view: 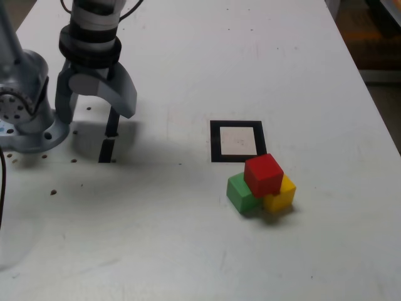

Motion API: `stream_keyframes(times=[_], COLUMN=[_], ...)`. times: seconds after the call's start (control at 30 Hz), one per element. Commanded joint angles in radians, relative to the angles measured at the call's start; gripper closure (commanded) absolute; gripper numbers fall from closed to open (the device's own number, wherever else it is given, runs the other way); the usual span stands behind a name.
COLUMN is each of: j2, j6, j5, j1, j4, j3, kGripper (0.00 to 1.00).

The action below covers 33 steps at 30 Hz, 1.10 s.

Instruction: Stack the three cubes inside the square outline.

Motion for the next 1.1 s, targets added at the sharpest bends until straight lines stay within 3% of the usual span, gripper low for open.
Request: stream_keyframes(times=[0.0, 0.33, 0.53, 0.77, 1.07], j2=[-0.004, -0.007, -0.027, -0.041, 0.068], j6=[0.000, 0.002, 0.007, -0.090, -0.236], j5=[0.001, 0.002, -0.011, -0.010, 0.012], j1=[0.002, 0.002, 0.003, -0.107, -0.283], j4=[0.000, 0.000, 0.044, 0.150, 0.278], j3=[0.002, 0.004, -0.055, -0.301, -0.662], kGripper=[0.00, 0.00, 0.00, 0.01, 0.04])
